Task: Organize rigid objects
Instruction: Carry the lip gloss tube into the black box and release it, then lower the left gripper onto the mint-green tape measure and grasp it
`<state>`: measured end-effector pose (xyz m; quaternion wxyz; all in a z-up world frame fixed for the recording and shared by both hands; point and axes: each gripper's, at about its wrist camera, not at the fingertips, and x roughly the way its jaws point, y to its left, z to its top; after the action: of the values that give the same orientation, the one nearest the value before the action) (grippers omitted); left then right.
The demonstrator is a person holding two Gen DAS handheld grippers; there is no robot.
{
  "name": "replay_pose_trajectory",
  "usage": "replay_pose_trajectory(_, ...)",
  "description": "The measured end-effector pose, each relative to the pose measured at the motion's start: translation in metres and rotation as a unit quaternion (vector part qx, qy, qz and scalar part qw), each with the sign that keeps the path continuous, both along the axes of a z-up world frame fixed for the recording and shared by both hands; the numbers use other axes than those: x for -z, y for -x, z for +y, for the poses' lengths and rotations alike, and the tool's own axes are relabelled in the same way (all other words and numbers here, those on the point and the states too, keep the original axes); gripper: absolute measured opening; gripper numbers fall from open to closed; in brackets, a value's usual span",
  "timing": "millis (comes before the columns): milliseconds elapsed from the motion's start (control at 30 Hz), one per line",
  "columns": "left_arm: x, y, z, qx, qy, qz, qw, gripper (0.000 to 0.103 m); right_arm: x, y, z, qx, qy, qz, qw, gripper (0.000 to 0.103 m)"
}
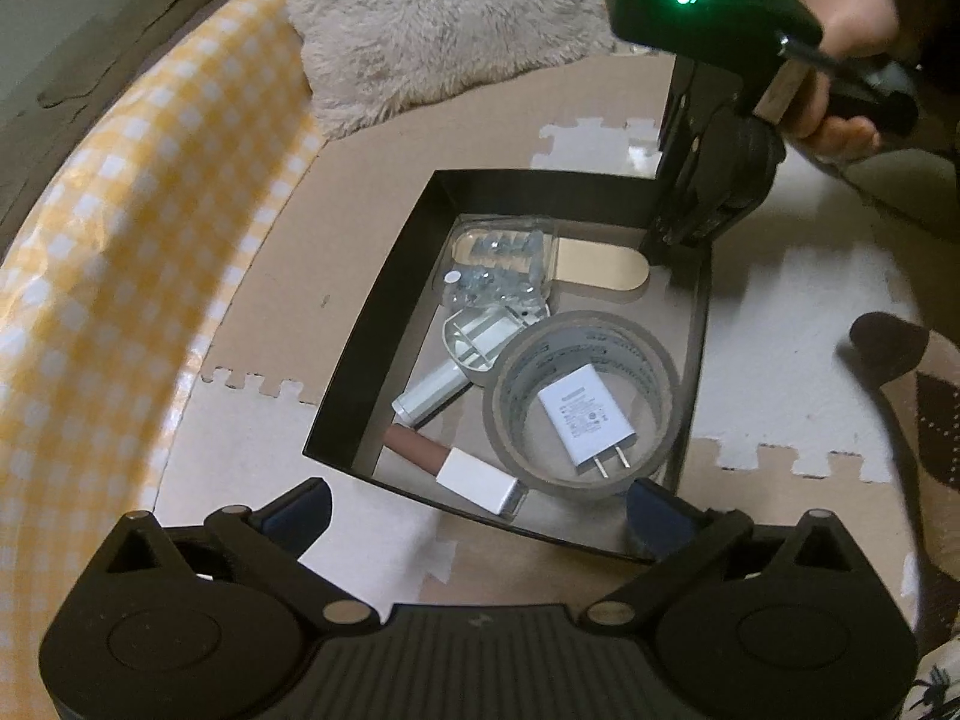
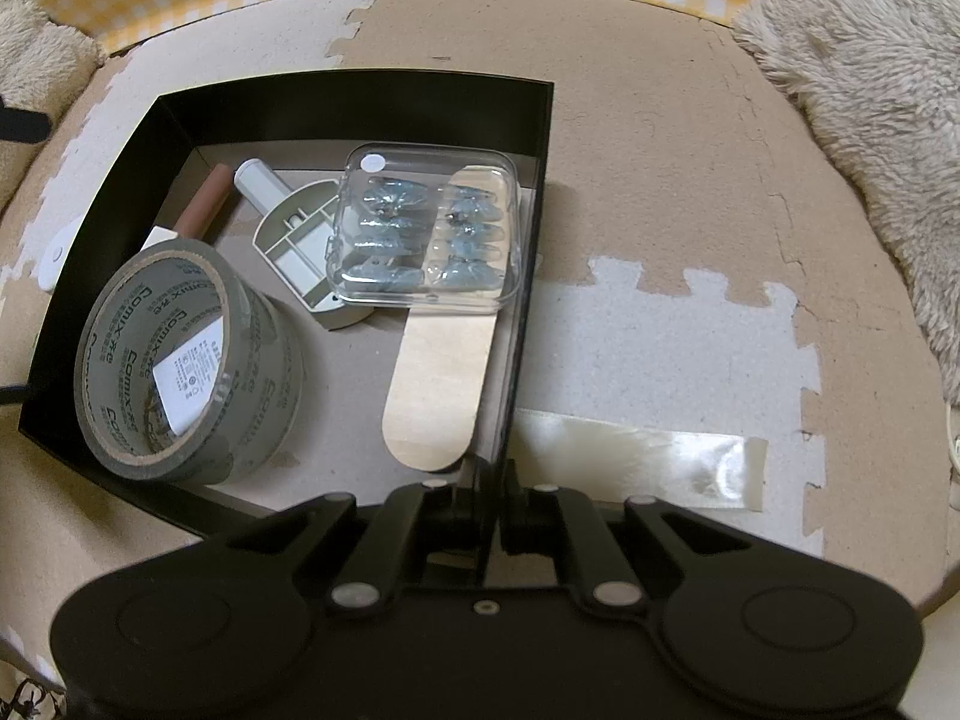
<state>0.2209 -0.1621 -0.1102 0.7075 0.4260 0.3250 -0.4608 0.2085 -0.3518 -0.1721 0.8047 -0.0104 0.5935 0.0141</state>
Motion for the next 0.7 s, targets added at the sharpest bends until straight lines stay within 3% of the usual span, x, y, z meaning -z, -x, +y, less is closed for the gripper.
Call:
replay_pose_trajectory(367,0.009,0.035,0.035,-0.042,0.037,0.042,0.9976,0.103,0.0,0.0,-0.001,0.0,0.0,0.0,1.0,0.007)
replay_pose_trajectory(700,0.036,0.056,0.065,-0.129,0.085,0.077,0.9851,0.103,0.0,0.0,-0.001,0.0,0.0,0.0,1.0,0.007)
